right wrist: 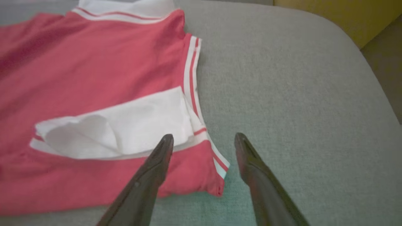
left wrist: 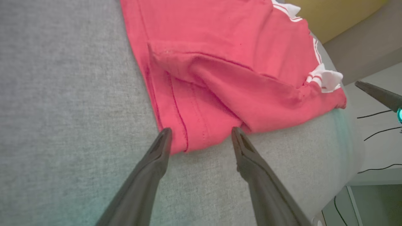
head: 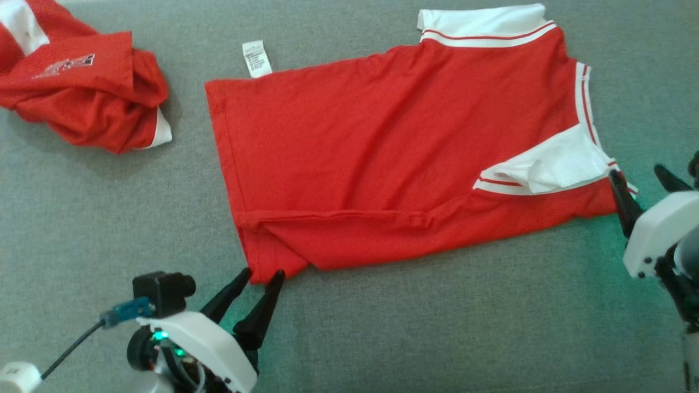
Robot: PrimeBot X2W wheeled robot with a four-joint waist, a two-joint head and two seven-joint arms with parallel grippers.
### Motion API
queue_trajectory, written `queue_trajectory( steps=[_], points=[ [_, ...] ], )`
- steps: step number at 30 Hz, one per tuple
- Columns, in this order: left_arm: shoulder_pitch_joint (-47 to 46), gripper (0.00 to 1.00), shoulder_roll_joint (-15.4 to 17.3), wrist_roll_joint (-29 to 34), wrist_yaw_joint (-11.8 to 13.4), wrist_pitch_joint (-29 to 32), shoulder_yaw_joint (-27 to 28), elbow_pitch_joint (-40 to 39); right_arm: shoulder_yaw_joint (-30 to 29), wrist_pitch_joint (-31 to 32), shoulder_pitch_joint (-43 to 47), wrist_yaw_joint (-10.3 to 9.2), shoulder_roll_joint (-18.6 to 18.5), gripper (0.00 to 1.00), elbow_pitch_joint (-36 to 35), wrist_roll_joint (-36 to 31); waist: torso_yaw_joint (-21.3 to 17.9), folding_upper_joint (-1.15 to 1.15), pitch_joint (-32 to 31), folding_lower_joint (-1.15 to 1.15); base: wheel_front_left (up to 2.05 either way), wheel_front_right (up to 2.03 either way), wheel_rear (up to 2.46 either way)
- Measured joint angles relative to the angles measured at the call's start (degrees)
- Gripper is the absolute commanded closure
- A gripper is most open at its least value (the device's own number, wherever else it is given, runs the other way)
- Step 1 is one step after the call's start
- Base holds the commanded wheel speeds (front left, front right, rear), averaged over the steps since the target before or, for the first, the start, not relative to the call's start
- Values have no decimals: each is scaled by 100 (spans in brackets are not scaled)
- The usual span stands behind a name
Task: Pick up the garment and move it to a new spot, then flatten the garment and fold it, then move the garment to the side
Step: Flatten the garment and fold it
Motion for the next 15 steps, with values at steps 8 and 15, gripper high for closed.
queue_trajectory(
  steps=[8, 15],
  points=[
    [-279, 0, -238, 2, -87, 55, -116, 307, 110, 359, -7, 0, -56, 0, 304, -124, 79, 0, 192, 1, 0, 0, 0],
    [-443, 0, -323, 1, -189, 101, -190, 457, 126, 559, -10, 0, -107, 0, 412, -79, 64, 0, 229, 1, 0, 0, 0]
  ],
)
